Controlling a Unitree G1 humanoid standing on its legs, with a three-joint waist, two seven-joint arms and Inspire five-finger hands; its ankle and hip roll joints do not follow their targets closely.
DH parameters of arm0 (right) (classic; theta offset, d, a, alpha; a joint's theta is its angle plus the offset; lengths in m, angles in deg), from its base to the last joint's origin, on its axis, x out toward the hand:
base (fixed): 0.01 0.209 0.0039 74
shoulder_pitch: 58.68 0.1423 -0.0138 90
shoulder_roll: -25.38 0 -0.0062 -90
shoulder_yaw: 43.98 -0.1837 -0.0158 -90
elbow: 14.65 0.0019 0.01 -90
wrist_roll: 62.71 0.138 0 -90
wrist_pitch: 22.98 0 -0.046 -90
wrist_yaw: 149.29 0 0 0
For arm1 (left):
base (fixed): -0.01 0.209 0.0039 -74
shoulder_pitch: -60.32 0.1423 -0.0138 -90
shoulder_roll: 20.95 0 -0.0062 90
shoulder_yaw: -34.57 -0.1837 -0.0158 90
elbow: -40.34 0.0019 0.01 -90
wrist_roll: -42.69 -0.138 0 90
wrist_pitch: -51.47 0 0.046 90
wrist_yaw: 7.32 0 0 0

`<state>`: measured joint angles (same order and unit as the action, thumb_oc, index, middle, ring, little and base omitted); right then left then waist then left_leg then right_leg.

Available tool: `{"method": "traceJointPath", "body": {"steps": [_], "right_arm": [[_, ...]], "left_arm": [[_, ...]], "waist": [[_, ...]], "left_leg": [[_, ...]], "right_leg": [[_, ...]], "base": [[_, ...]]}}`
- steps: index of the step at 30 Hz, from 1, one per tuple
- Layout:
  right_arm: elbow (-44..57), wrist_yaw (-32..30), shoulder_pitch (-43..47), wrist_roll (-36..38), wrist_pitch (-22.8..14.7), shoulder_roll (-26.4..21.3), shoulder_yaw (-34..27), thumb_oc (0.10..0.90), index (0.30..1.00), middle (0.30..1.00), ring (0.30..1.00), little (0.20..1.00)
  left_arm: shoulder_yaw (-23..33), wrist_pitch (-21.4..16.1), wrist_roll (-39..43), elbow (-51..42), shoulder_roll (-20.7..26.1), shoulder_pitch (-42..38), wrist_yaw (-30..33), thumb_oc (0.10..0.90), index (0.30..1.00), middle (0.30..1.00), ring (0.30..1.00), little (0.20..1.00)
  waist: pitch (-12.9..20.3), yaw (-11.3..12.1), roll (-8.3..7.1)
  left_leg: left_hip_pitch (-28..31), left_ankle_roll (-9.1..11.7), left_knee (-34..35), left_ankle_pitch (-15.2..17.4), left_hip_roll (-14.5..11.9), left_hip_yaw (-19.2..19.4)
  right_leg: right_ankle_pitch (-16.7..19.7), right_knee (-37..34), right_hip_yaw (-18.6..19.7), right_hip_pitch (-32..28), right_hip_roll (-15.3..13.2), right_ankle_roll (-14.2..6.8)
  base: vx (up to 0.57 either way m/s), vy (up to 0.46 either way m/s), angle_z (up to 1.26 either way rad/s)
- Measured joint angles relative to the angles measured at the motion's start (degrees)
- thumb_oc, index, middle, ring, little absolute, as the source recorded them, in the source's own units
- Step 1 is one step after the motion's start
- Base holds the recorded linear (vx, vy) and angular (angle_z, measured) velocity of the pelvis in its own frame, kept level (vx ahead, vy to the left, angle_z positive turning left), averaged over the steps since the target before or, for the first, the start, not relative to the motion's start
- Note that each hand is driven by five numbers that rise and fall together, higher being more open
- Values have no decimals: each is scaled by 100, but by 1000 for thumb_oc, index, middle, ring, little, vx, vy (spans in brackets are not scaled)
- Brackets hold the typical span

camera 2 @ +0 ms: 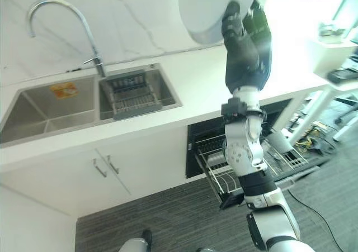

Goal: Place the dishes in the dishwasher.

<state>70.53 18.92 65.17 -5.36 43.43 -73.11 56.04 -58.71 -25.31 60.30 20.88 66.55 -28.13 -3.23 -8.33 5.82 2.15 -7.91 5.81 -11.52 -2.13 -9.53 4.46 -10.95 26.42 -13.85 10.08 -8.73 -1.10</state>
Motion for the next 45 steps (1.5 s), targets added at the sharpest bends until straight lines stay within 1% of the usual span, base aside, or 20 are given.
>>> {"method": "traceJointPath", "body": {"steps": [1, 2, 5, 6, 8, 10, 13, 15, 16, 18, 20, 23, 28, 32, 35, 37, 40, 41, 44, 45], "right_arm": [[-1, -7, -83, 62, 0, 4, -7, 400, 300, 300, 300, 300], [40, -12, -204, 140, 23, 0, -26, 400, 300, 300, 300, 300], [461, -55, -715, 149, 46, -53, -97, 400, 300, 300, 300, 300], [488, -97, -810, 210, 32, -62, -283, 400, 300, 300, 300, 300], [552, -122, -1011, 308, 28, -97, -595, 400, 300, 300, 300, 300], [644, -126, -1234, 422, 32, -105, -826, 400, 300, 300, 300, 300], [640, -126, -1648, 500, 83, -104, -1001, 400, 300, 300, 300, 300], [639, -124, -1919, 496, 250, -99, -997, 400, 300, 300, 300, 300], [632, -123, -2070, 441, 321, -99, -988, 400, 300, 300, 300, 300], [631, -108, -2376, 175, 486, -98, -959, 400, 300, 300, 300, 300], [618, -21, -2717, 47, 640, -99, -973, 400, 300, 300, 300, 300], [312, 109, -2859, -115, 894, -95, -974, 400, 300, 300, 300, 300], [-79, 252, -2876, -328, 1175, -91, -963, 400, 300, 300, 300, 300], [-616, 458, -2822, -413, 1250, -24, -950, 400, 300, 300, 300, 300], [-845, 469, -2799, -560, 1369, 8, -915, 400, 300, 300, 300, 300], [-1057, 477, -2758, -570, 1416, 7, -824, 400, 300, 300, 300, 300], [-1546, 478, -2383, -729, 1427, -16, -790, 400, 300, 300, 300, 300], [-1715, 441, -2220, -787, 1429, -76, -790, 400, 300, 300, 300, 300], [-1871, 362, -1686, -814, 1429, -109, -783, 400, 300, 300, 300, 300], [-2071, 351, -1460, -904, 1430, -109, -738, 400, 300, 300, 300, 300]], "left_arm": [[1, -28, 0, 11, -51, 3, 2, 800, 900, 900, 900, 900], [-74, -57, -8, 33, -61, -13, 52, 800, 900, 900, 900, 900], [-266, -83, -51, 148, -23, 42, 55, 800, 900, 900, 900, 900], [-361, -78, -107, 183, -17, 16, 63, 800, 900, 900, 900, 900], [-527, -41, -110, 195, -12, 19, 155, 800, 900, 900, 900, 900], [-552, 14, -110, 195, -16, 30, 190, 800, 900, 900, 900, 900], [-554, 63, -112, 194, -23, 57, 233, 800, 900, 900, 900, 900], [-554, 63, -144, 187, -30, 59, 274, 800, 900, 900, 900, 900], [-556, 63, -242, 165, -30, 58, 277, 800, 900, 900, 900, 900], [-548, 54, -285, 78, -6, 117, 276, 800, 900, 900, 900, 900], [-552, 37, -364, 71, 7, 149, 270, 800, 900, 900, 900, 900], [-578, 42, -483, 65, 27, 173, 262, 800, 900, 900, 900, 900], [-625, 79, -494, -33, 85, 182, 218, 800, 900, 900, 900, 900], [-611, 178, -494, -93, 103, 147, 161, 800, 900, 900, 900, 900], [-611, 184, -492, -171, 95, 119, 136, 800, 900, 900, 900, 900], [-639, 280, -493, -296, 95, 54, 136, 800, 900, 900, 900, 900], [-678, 345, -486, -329, 92, -88, 118, 800, 900, 900, 900, 900], [-714, 423, -483, -328, 92, -204, 112, 800, 900, 900, 900, 900], [-733, 494, -474, -354, 87, -398, 42, 800, 900, 900, 900, 900], [-734, 520, -475, -351, 87, -437, 25, 800, 900, 900, 900, 900]], "waist": [[6, -69, 10], [9, -266, 11], [26, -535, 54], [41, -663, 64], [50, -806, 68], [50, -832, 71], [47, -903, 66], [42, -899, 58], [17, -915, 16], [15, -895, -18], [25, -959, -52], [23, -1045, -117], [7, -986, -161], [-6, -839, -158], [-148, -754, -147], [-239, -700, -115], [-383, -582, -48], [-420, -553, -13], [-583, -386, 72], [-594, -365, 73]], "left_leg": [[15, 2, -20, 11, -51, 90], [36, 51, -38, 23, -105, 187], [209, 65, -19, 118, -218, 538], [269, 54, -28, 133, -239, 603], [350, 55, -8, 129, -256, 662], [419, 58, 72, 128, -284, 794], [488, 64, 90, 129, -316, 884], [499, 65, 97, 130, -320, 917], [500, 68, 101, 132, -315, 923], [492, 103, 104, 157, -298, 943], [504, 106, 109, 174, -261, 941], [517, 52, 99, 175, -239, 952], [511, 44, 91, 180, -237, 943], [485, 45, 90, 186, -229, 927], [463, 70, 78, 208, -219, 902], [371, 58, 60, 200, -210, 798], [266, 16, 39, 170, -196, 705], [194, 10, 8, 162, -185, 605], [77, -4, -16, 132, -135, 425], [55, -5, -21, 132, -123, 397]], "right_leg": [[37, -2, 63, 57, 31, 16], [59, -28, 92, 125, 59, 5], [180, -84, 212, 144, 85, -15], [207, -99, 266, 155, 113, 5], [229, -99, 347, 153, 158, -26], [213, -95, 456, 165, 201, 8], [241, -94, 532, 171, 246, -29], [223, -93, 556, 181, 252, 0], [222, -94, 583, 200, 252, 1], [223, -95, 627, 237, 248, -1], [224, -97, 672, 224, 240, -3], [245, -132, 713, 173, 238, -38], [246, -140, 710, 165, 236, -39], [245, -144, 694, 170, 223, -38], [247, -162, 658, 160, 201, -41], [255, -198, 569, 157, 186, -50], [278, -204, 477, 152, 159, -81], [287, -215, 383, 155, 137, -95], [299, -225, 215, 145, 76, -70], [303, -226, 191, 145, 61, -64]], "base": [[-64, -45, -82], [-57, -41, -57], [-33, -30, -81], [-33, -41, -41], [-20, -35, -22], [-8, -24, -28], [2, -21, -19], [35, -8, -8], [47, 11, -4], [63, 18, -4], [70, 20, 0], [83, -3, -1], [18, -7, 0], [44, 16, 3], [35, 13, 7], [9, 1, 19], [1, -5, 21], [6, -3, 34], [17, 9, 32], [28, 19, 23]]}}
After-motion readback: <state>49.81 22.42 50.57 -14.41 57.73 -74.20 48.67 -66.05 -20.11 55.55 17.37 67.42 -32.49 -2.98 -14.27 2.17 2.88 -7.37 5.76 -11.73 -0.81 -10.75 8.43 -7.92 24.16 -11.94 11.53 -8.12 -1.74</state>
